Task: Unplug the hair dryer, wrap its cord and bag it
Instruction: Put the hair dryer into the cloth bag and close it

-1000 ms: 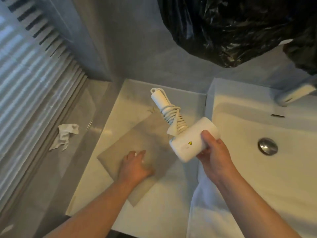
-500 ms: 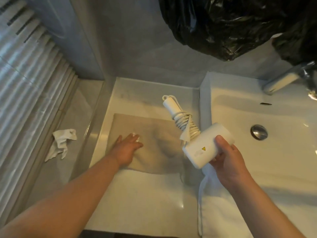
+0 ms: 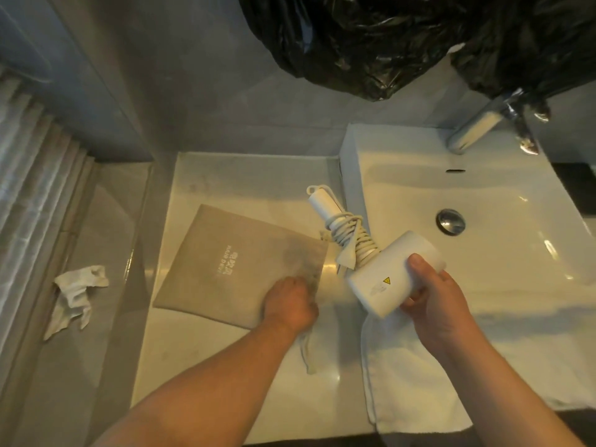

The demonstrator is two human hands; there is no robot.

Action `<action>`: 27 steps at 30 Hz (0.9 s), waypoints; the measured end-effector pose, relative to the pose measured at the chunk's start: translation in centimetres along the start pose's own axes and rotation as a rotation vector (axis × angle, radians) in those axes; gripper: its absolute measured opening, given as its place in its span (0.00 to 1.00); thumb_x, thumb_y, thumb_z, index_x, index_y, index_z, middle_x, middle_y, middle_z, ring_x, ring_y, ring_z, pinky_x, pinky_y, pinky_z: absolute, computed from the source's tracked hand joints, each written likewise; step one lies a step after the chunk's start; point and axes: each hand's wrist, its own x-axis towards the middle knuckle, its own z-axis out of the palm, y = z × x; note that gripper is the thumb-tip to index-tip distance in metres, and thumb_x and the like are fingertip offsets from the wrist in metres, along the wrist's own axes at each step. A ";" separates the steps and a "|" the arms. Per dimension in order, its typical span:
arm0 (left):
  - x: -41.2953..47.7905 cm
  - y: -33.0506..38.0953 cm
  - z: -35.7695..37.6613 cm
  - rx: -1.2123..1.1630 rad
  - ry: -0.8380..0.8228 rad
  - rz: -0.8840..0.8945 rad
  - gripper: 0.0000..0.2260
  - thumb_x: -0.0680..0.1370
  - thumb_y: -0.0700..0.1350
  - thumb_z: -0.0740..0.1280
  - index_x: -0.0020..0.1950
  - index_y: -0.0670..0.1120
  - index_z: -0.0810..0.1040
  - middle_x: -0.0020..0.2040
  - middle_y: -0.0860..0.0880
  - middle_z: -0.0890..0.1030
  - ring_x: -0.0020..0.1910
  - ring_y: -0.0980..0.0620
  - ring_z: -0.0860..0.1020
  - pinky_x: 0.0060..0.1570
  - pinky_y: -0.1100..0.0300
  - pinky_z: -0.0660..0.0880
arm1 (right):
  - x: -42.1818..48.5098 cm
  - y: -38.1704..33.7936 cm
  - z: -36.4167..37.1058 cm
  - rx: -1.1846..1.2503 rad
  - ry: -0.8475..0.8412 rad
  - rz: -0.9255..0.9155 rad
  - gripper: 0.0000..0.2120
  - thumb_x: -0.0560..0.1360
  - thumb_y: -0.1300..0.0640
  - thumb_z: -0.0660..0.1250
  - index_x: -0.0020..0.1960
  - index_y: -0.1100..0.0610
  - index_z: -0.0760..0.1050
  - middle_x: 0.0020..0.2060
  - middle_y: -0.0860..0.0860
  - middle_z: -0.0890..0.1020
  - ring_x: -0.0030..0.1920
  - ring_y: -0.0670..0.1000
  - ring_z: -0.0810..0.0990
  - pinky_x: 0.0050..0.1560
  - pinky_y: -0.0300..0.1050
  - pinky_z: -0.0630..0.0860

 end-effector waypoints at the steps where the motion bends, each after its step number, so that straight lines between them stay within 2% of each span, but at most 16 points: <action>1: 0.1 -0.4 0.1 0.038 0.011 0.015 0.18 0.76 0.55 0.63 0.59 0.45 0.75 0.59 0.43 0.77 0.60 0.41 0.75 0.56 0.53 0.72 | -0.1 0.0 -0.1 -0.005 0.001 -0.003 0.37 0.47 0.41 0.82 0.53 0.54 0.78 0.42 0.51 0.85 0.43 0.50 0.85 0.37 0.48 0.81; 2: 0.2 -0.7 -0.1 0.059 0.010 0.032 0.17 0.77 0.55 0.62 0.59 0.46 0.75 0.58 0.43 0.78 0.59 0.41 0.75 0.55 0.53 0.72 | -0.1 0.0 -0.3 -0.008 0.002 -0.006 0.37 0.48 0.41 0.82 0.52 0.54 0.78 0.41 0.51 0.85 0.42 0.50 0.85 0.36 0.47 0.81; 4: 0.3 -1.6 -0.6 0.046 -0.010 0.070 0.15 0.78 0.55 0.60 0.57 0.47 0.77 0.57 0.43 0.78 0.58 0.40 0.76 0.54 0.53 0.72 | -0.3 -0.1 -0.4 0.001 0.002 -0.002 0.23 0.60 0.47 0.78 0.51 0.54 0.77 0.41 0.52 0.83 0.40 0.50 0.84 0.35 0.47 0.80; 6: 0.1 -2.8 -1.4 -0.006 -0.029 0.086 0.15 0.77 0.54 0.58 0.55 0.48 0.78 0.55 0.43 0.80 0.56 0.39 0.77 0.53 0.53 0.72 | -0.6 -0.1 -0.6 -0.002 0.015 0.015 0.15 0.65 0.52 0.73 0.50 0.54 0.77 0.40 0.52 0.82 0.38 0.50 0.82 0.35 0.46 0.78; 8: -0.1 -4.3 -2.5 -0.095 -0.042 0.042 0.12 0.75 0.52 0.59 0.49 0.48 0.77 0.52 0.41 0.81 0.54 0.39 0.79 0.48 0.54 0.72 | -0.7 0.1 -0.8 -0.044 0.017 0.039 0.16 0.66 0.52 0.73 0.51 0.55 0.77 0.41 0.53 0.82 0.39 0.52 0.82 0.37 0.47 0.77; 10: -0.6 -5.2 -3.8 -0.187 -0.015 -0.004 0.04 0.77 0.48 0.62 0.44 0.49 0.72 0.49 0.41 0.82 0.50 0.39 0.79 0.42 0.55 0.69 | -1.2 0.4 -1.1 -0.087 0.003 0.067 0.16 0.69 0.51 0.72 0.54 0.56 0.77 0.42 0.55 0.83 0.40 0.54 0.83 0.40 0.48 0.77; 13: -0.9 -6.1 -5.8 -0.255 0.103 -0.029 0.08 0.78 0.47 0.63 0.41 0.49 0.66 0.42 0.41 0.81 0.45 0.39 0.79 0.37 0.55 0.67 | -2.2 1.1 -1.4 -0.149 -0.007 0.107 0.14 0.72 0.52 0.71 0.54 0.58 0.77 0.44 0.56 0.84 0.42 0.57 0.83 0.43 0.51 0.78; 16: -1.5 -6.6 -7.1 -0.333 0.181 -0.022 0.11 0.78 0.45 0.63 0.38 0.49 0.65 0.33 0.47 0.74 0.39 0.40 0.77 0.36 0.53 0.68 | -3.6 2.2 -1.6 -0.192 -0.016 0.138 0.14 0.72 0.53 0.71 0.54 0.58 0.78 0.47 0.58 0.85 0.45 0.59 0.83 0.43 0.52 0.78; 18: -2.1 -6.6 -7.5 -0.337 0.196 -0.005 0.13 0.77 0.45 0.64 0.36 0.50 0.63 0.31 0.50 0.71 0.36 0.41 0.74 0.36 0.52 0.69 | -4.5 2.9 -1.6 -0.214 -0.026 0.158 0.14 0.71 0.53 0.71 0.54 0.58 0.78 0.47 0.59 0.85 0.46 0.59 0.84 0.43 0.52 0.79; 20: -2.7 -6.6 -7.5 -0.359 0.212 0.026 0.12 0.77 0.45 0.64 0.36 0.50 0.65 0.31 0.51 0.71 0.36 0.43 0.73 0.37 0.51 0.71 | -5.1 3.5 -1.3 -0.241 -0.033 0.176 0.13 0.72 0.53 0.71 0.53 0.59 0.78 0.46 0.59 0.86 0.46 0.60 0.84 0.43 0.52 0.79; 23: -3.6 -6.6 -7.7 -0.347 0.228 0.106 0.06 0.78 0.48 0.62 0.44 0.47 0.73 0.37 0.48 0.77 0.39 0.45 0.76 0.40 0.51 0.74 | -5.3 4.4 -0.5 -0.251 -0.038 0.195 0.14 0.71 0.53 0.72 0.53 0.58 0.78 0.45 0.58 0.86 0.46 0.59 0.85 0.44 0.53 0.81; 25: -4.2 -6.7 -7.8 -0.281 0.222 0.177 0.06 0.78 0.47 0.62 0.48 0.47 0.75 0.43 0.47 0.79 0.42 0.45 0.77 0.43 0.52 0.75 | -5.2 4.9 0.3 -0.236 -0.031 0.204 0.13 0.71 0.53 0.72 0.53 0.58 0.77 0.45 0.57 0.86 0.45 0.59 0.85 0.43 0.53 0.81; 27: -4.9 -6.4 -7.8 -0.219 0.201 0.261 0.07 0.77 0.48 0.61 0.47 0.47 0.75 0.44 0.47 0.78 0.43 0.45 0.77 0.43 0.52 0.74 | -4.9 5.5 1.2 -0.206 -0.027 0.211 0.12 0.71 0.54 0.72 0.52 0.57 0.77 0.44 0.57 0.86 0.43 0.57 0.85 0.40 0.51 0.81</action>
